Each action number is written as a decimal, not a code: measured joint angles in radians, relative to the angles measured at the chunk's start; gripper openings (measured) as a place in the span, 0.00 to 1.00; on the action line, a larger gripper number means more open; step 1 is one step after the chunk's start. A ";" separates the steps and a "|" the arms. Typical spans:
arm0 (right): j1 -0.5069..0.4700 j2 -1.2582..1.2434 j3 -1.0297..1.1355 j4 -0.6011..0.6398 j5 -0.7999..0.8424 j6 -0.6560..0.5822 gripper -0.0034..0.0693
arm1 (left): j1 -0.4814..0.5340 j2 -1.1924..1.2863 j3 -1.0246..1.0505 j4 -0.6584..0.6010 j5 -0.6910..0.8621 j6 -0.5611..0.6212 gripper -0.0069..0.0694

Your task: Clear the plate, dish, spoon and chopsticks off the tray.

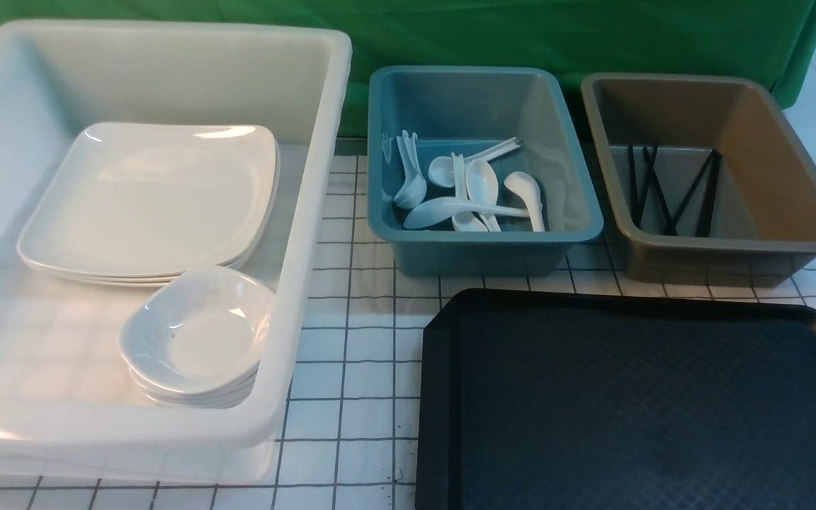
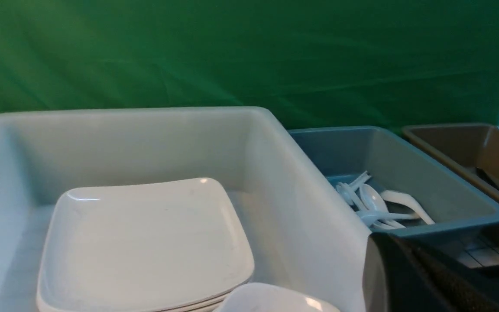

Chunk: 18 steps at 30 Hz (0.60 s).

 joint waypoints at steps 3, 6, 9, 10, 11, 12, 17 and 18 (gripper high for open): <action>0.000 0.000 0.000 0.000 -0.001 0.000 0.38 | 0.066 -0.058 0.081 0.016 -0.047 -0.020 0.10; 0.000 0.000 0.000 0.000 -0.001 0.000 0.38 | 0.130 -0.127 0.160 0.021 -0.072 -0.012 0.10; 0.000 0.000 0.000 0.000 -0.001 0.000 0.38 | 0.194 -0.202 0.248 0.001 -0.087 -0.011 0.10; 0.000 0.000 0.000 0.000 -0.001 0.000 0.38 | 0.221 -0.233 0.277 -0.016 -0.090 -0.011 0.10; 0.000 0.000 0.000 0.000 -0.001 0.000 0.38 | 0.244 -0.259 0.306 -0.035 -0.091 -0.011 0.10; 0.000 0.000 0.000 0.000 -0.001 0.000 0.38 | 0.267 -0.283 0.334 -0.052 -0.092 -0.011 0.10; 0.000 0.000 0.000 0.000 -0.001 0.000 0.38 | 0.346 -0.312 0.402 -0.073 -0.077 -0.011 0.10; 0.000 0.000 0.000 0.000 -0.001 0.000 0.38 | 0.350 -0.312 0.402 -0.074 -0.069 -0.011 0.10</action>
